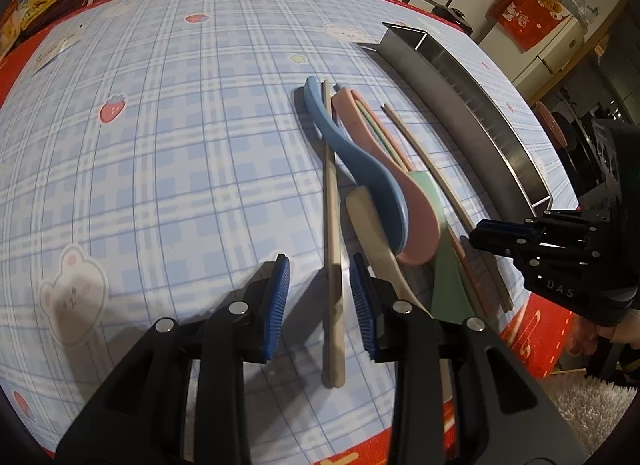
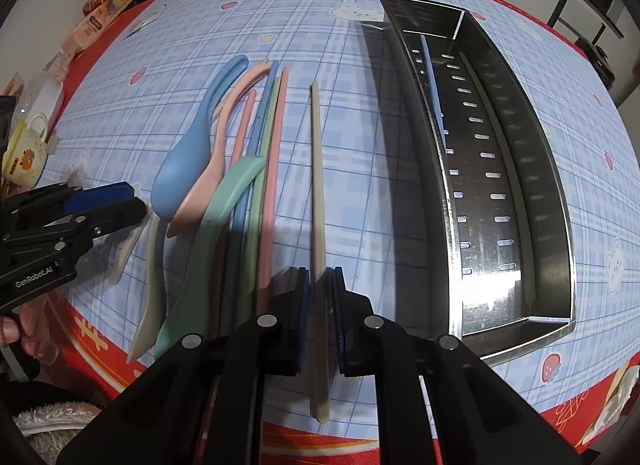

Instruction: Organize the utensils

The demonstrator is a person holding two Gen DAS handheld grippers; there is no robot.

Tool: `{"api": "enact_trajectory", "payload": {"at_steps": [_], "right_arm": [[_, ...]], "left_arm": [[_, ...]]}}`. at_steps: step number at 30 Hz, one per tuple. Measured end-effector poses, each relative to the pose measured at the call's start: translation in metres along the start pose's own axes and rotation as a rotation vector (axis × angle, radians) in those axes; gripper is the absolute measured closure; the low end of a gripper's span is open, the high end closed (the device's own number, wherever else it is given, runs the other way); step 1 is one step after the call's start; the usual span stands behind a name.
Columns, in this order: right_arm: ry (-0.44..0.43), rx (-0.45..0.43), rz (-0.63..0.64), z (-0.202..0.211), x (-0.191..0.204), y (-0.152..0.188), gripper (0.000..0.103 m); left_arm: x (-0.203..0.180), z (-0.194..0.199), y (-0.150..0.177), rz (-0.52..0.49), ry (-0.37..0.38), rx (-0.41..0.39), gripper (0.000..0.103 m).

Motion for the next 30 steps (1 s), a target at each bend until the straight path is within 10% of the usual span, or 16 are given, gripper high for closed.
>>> {"api": "enact_trajectory", "payload": {"at_steps": [30], "right_arm": [[-0.024, -0.004, -0.027, 0.000, -0.004, 0.000, 0.096]], "left_arm": [[0.006, 0.004, 0.005, -0.082, -0.045, 0.043, 0.094]]}}
Point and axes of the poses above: each gripper's, at about its wrist camera, not at the fingertips, and z roughly against the way its jaws point, x to its left, y to its underside, the point moved 6 cm from there along -z, roughly the way its jaws point, and after that the axes turned 1 degree about x, right-handed, at the moved point
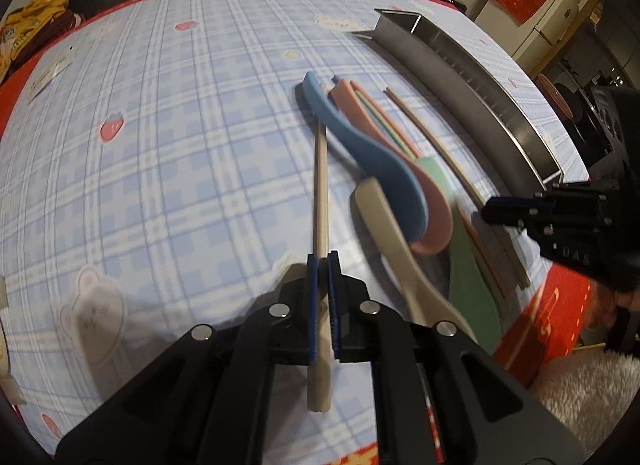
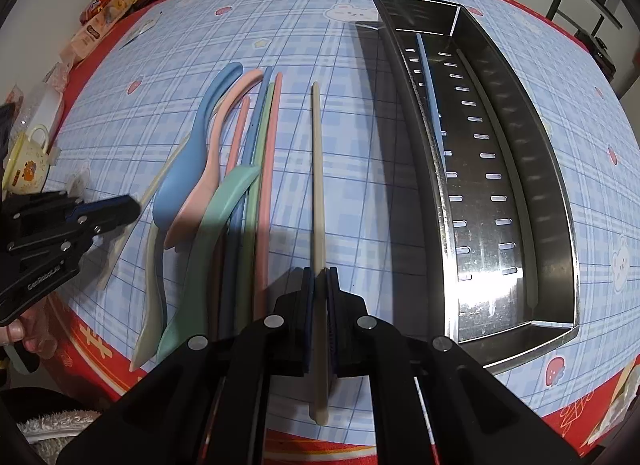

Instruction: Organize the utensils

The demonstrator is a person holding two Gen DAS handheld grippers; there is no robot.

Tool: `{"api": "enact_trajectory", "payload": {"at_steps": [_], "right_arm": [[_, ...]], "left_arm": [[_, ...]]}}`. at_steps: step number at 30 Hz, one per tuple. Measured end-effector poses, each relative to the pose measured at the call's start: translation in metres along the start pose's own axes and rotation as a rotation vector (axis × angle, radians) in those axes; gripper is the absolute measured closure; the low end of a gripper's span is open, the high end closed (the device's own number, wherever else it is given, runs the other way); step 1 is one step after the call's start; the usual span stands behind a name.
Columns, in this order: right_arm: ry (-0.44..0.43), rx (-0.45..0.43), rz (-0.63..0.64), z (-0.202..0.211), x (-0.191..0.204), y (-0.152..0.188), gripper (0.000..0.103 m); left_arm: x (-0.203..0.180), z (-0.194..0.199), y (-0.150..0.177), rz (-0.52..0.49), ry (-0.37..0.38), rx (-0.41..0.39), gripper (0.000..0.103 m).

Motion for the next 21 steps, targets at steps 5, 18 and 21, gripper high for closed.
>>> {"api": "enact_trajectory", "payload": {"at_steps": [5, 18, 21], "right_arm": [[-0.007, -0.002, -0.007, 0.000, -0.001, 0.000, 0.096], [-0.013, -0.010, -0.014, 0.000, -0.002, 0.001, 0.096], [-0.023, -0.008, -0.024, 0.001, -0.003, 0.001, 0.096]], "left_arm": [[0.009, 0.011, 0.021, 0.026, -0.006, 0.032, 0.094], [0.026, 0.030, 0.065, 0.165, 0.001, 0.019, 0.094], [0.028, 0.031, 0.064, 0.205, 0.010, 0.005, 0.095]]}}
Point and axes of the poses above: each gripper's, at about its wrist camera, not at the fingertips, and z roughly against the way its jaws point, x to its left, y to its underside, the point moved 6 cm from there along -z, roughly the way its jaws point, and after that the axes turned 1 degree about x, right-handed, at the moved point
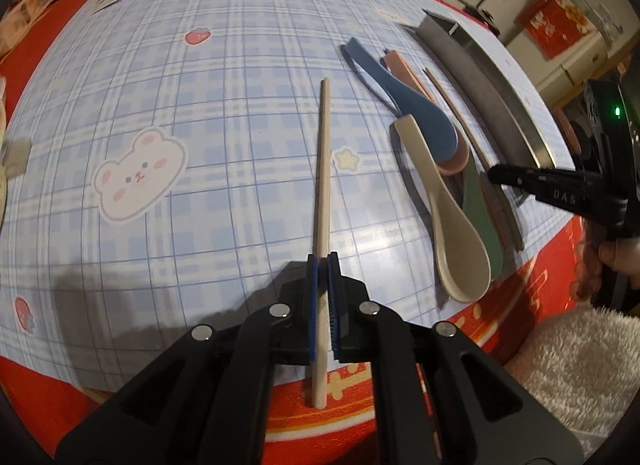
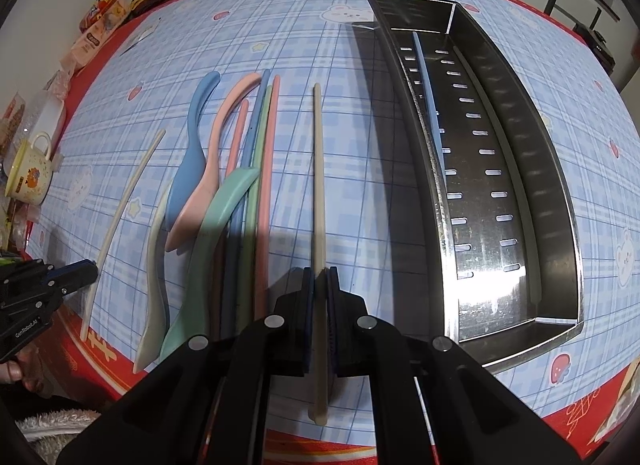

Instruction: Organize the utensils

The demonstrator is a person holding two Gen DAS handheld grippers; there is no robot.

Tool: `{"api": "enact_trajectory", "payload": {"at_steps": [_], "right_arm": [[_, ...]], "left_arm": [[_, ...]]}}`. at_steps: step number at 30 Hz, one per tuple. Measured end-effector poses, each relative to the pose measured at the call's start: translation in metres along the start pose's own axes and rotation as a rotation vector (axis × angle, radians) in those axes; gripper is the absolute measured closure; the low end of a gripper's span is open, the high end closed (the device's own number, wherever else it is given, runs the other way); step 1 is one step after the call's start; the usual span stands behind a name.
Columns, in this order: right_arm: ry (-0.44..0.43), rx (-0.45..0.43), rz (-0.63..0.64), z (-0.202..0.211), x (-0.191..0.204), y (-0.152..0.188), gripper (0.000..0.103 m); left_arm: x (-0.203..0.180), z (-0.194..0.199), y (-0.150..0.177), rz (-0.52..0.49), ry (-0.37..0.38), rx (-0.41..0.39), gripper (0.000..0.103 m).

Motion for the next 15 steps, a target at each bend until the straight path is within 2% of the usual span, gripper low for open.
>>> {"api": "enact_trajectory", "payload": {"at_steps": [1, 7, 15], "right_arm": [[-0.008, 0.000, -0.006, 0.000, 0.000, 0.000, 0.096], [-0.055, -0.019, -0.012, 0.008, 0.003, 0.002, 0.096], [-0.074, -0.039, -0.016, 0.018, 0.003, 0.003, 0.096]], "left_arm": [[0.001, 0.001, 0.000, 0.019, 0.010, -0.007, 0.098], [0.017, 0.016, -0.004, 0.106, 0.037, -0.049, 0.098], [0.011, 0.010, -0.008, 0.092, 0.017, -0.024, 0.098]]}}
Point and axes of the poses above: each gripper's, at about its wrist camera, not at the fingertips, and z roughly against the way its jaws point, x to its left, y to its underside, the point moved 6 cm from there along -z, roughly the way its jaws point, and after that the axes turned 1 degree about x, right-handed, at the moved point
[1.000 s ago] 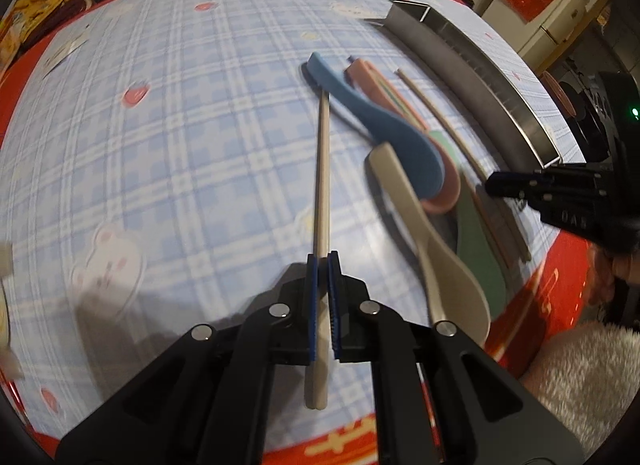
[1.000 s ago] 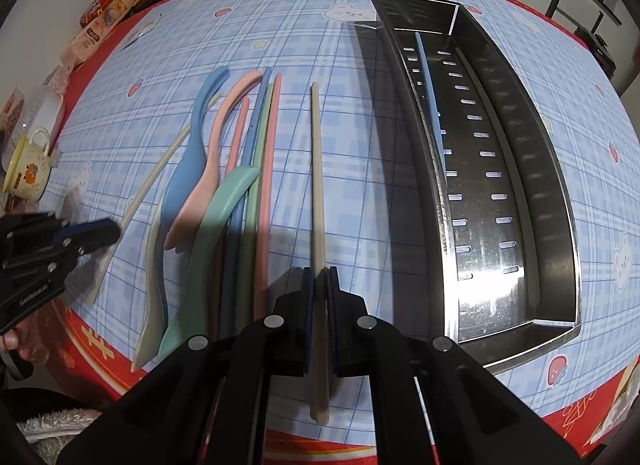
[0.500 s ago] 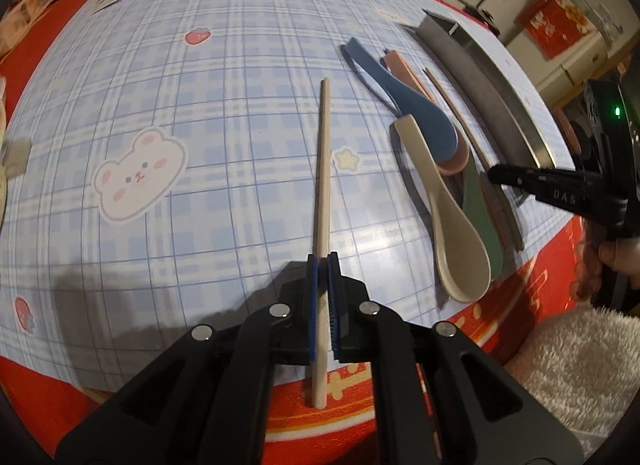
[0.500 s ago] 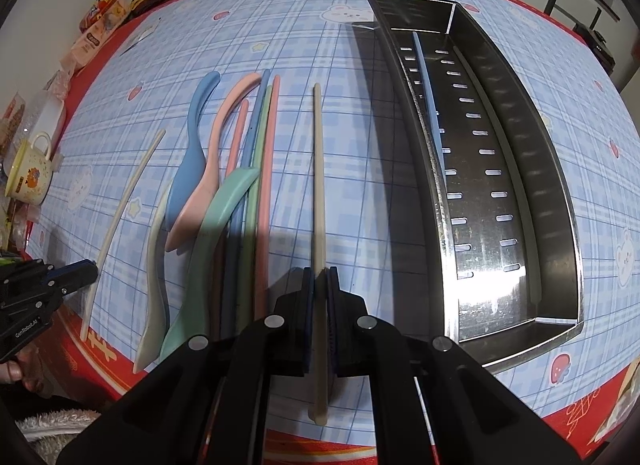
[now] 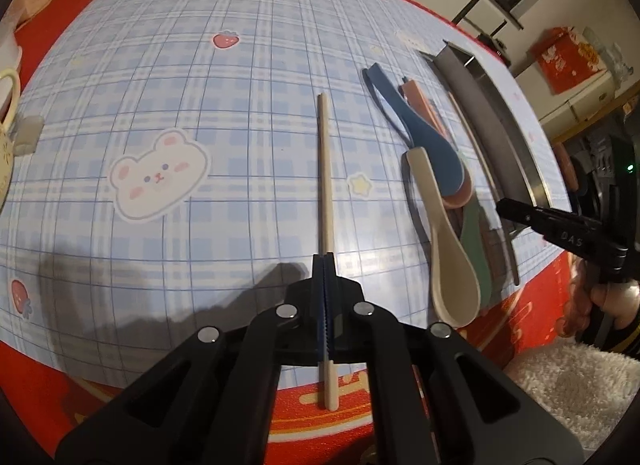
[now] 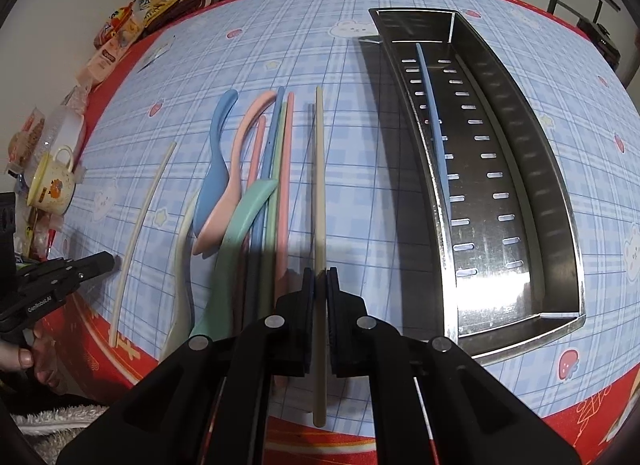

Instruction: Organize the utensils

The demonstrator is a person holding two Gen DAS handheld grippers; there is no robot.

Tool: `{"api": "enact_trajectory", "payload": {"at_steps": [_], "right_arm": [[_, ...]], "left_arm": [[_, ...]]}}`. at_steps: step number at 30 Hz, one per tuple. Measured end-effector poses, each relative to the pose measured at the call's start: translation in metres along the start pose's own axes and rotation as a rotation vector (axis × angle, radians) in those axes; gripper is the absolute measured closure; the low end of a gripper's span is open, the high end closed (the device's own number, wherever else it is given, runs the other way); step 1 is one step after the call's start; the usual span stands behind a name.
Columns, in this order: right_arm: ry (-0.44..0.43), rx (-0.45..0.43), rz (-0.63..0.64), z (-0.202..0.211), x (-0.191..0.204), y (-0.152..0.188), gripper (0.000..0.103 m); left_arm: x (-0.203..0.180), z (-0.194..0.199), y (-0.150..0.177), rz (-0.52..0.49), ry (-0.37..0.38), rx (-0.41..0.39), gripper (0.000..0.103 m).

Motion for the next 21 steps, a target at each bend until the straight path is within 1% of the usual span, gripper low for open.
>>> {"api": "enact_trajectory", "payload": {"at_steps": [4, 7, 10, 15, 18, 20, 21], "right_arm": [[-0.005, 0.003, 0.000, 0.000, 0.000, 0.001, 0.096], [-0.005, 0.002, 0.002, 0.000, -0.001, 0.000, 0.096], [-0.006, 0.002, 0.000, 0.000, -0.002, 0.000, 0.096], [-0.010, 0.006, 0.001, -0.001, -0.001, 0.000, 0.096], [-0.013, 0.008, 0.005, -0.002, 0.000, 0.000, 0.096], [-0.016, 0.009, 0.006, -0.003, 0.001, -0.001, 0.096], [-0.018, 0.008, 0.006, -0.003, 0.001, -0.001, 0.096]], "left_arm": [[-0.001, -0.007, -0.001, -0.017, -0.044, 0.015, 0.091], [-0.005, -0.010, 0.000, -0.031, -0.040, 0.021, 0.088], [-0.010, -0.013, 0.002, -0.055, -0.051, 0.036, 0.088], [-0.014, -0.016, 0.000, -0.086, -0.079, 0.033, 0.088], [-0.020, -0.019, -0.001, -0.122, -0.116, 0.022, 0.087], [-0.022, -0.020, -0.001, -0.146, -0.157, 0.016, 0.090], [-0.022, -0.020, -0.001, -0.146, -0.163, 0.014, 0.092]]}}
Point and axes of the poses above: each gripper's, at about its wrist camera, not at the fingertips, and z roughly against the way its jaws point, x to its left, y to its underside, the point moved 6 cm from there along -z, roughly the way its jaws point, and after that the axes turned 1 degree about x, right-handed, at the moved point
